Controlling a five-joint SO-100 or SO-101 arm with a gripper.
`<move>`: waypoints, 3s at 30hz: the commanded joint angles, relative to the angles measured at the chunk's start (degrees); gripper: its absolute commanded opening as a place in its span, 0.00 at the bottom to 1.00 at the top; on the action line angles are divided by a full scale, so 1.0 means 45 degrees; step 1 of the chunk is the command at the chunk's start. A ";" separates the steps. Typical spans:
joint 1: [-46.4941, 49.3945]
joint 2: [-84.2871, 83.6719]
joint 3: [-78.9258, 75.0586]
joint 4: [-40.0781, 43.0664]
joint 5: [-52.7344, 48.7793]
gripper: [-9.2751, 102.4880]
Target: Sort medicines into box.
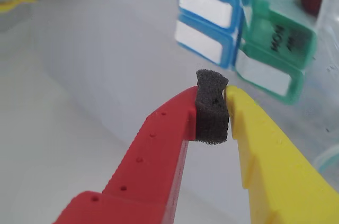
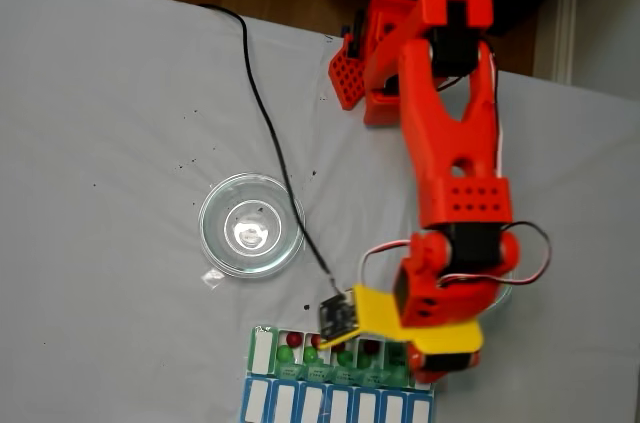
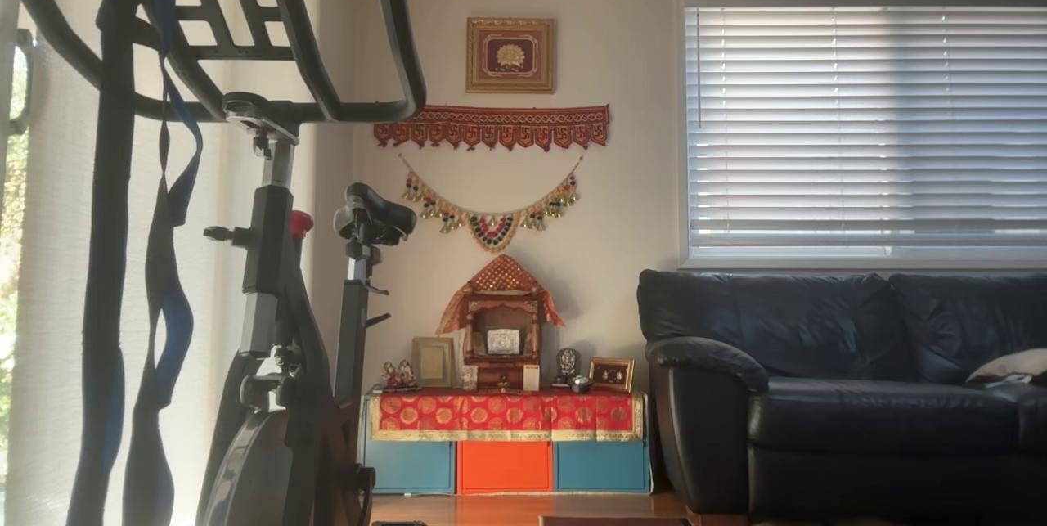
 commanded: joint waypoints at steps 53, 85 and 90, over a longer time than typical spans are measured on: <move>0.0723 0.0566 -0.0059 -0.1504 -0.0234 0.09; 0.1289 -0.5762 -0.4629 0.3496 -0.2012 0.09; 0.1094 -0.6738 -0.5625 0.5039 -0.1660 0.09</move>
